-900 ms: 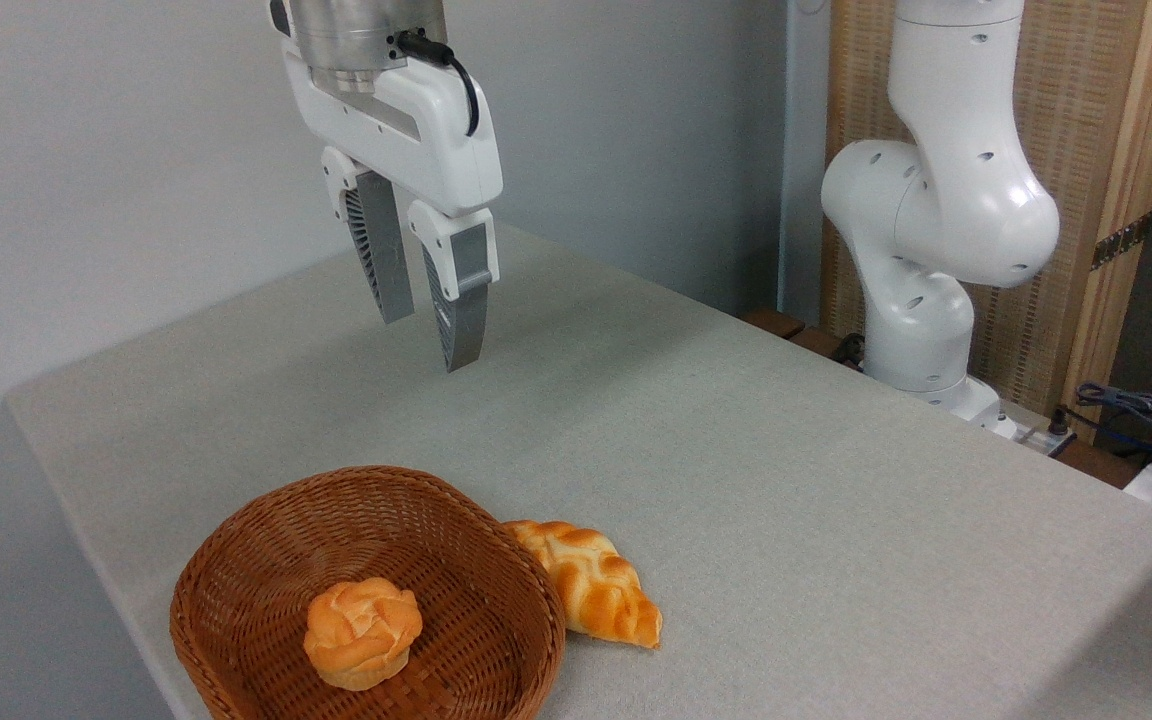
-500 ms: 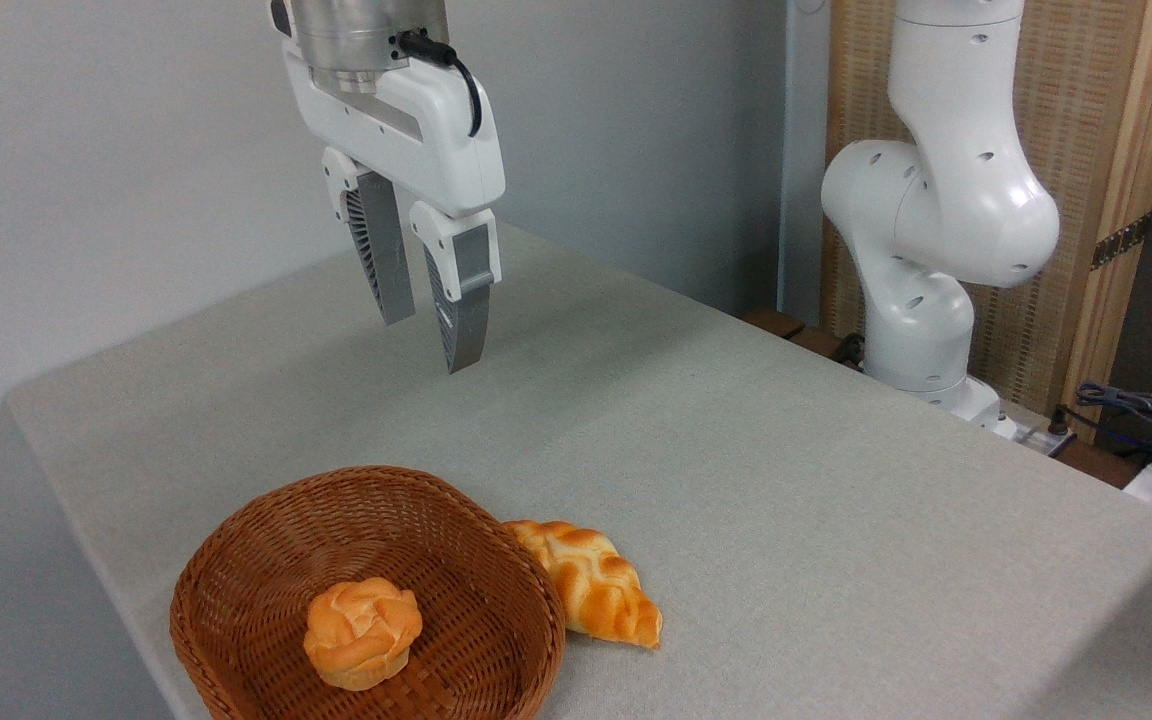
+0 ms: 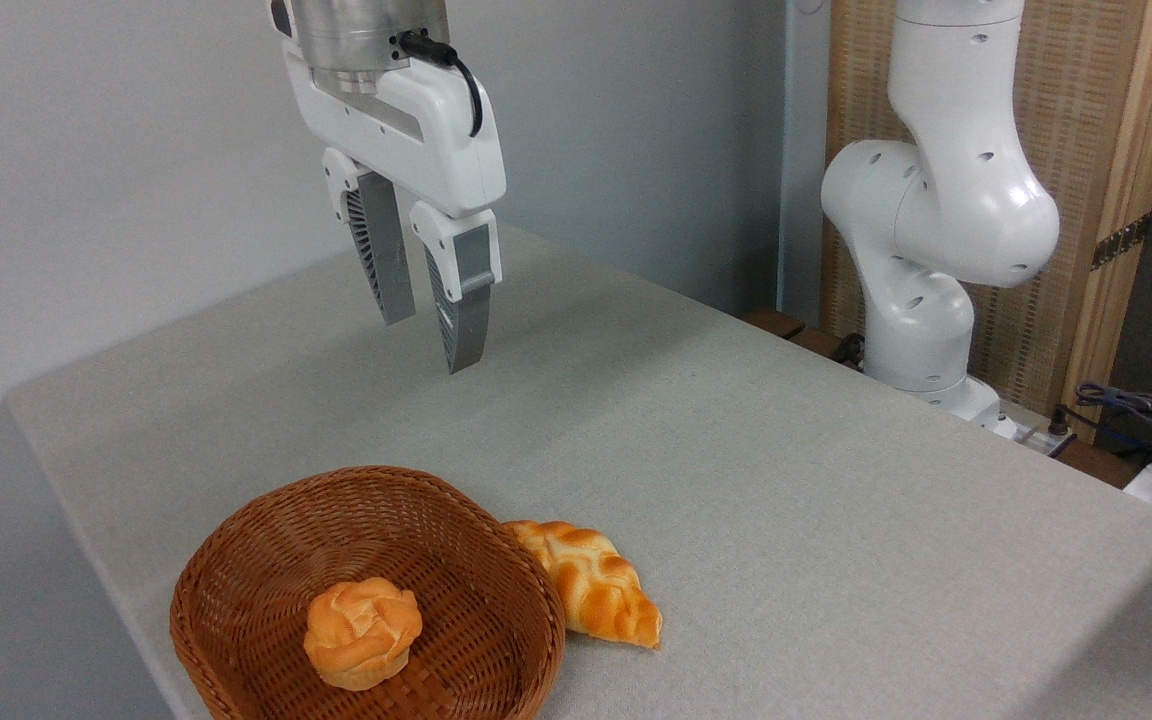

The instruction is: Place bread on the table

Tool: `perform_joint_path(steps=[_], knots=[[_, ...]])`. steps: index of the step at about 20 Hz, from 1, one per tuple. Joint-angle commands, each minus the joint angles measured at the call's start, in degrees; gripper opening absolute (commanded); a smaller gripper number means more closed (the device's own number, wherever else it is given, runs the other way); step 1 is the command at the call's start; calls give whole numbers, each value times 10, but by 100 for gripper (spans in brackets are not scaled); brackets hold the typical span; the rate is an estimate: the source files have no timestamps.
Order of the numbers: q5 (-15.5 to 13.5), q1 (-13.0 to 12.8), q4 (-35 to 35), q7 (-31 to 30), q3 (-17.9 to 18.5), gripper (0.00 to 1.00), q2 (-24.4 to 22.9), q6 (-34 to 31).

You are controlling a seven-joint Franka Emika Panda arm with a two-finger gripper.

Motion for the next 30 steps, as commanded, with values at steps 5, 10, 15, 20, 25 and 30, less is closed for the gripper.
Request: perform_joint_path(steps=[5,10,15,20,25,30], knots=[[0,-5,11,8,8,100,5,-14],[5,-4,11,99,8,100,11,10],[5,-3,6,124,9,100,22,58],[7,-3,-9,122,9,100,42,107],[8,1,-71,122,14,100,81,262],[7,23,-94,124,14,100,126,325]])
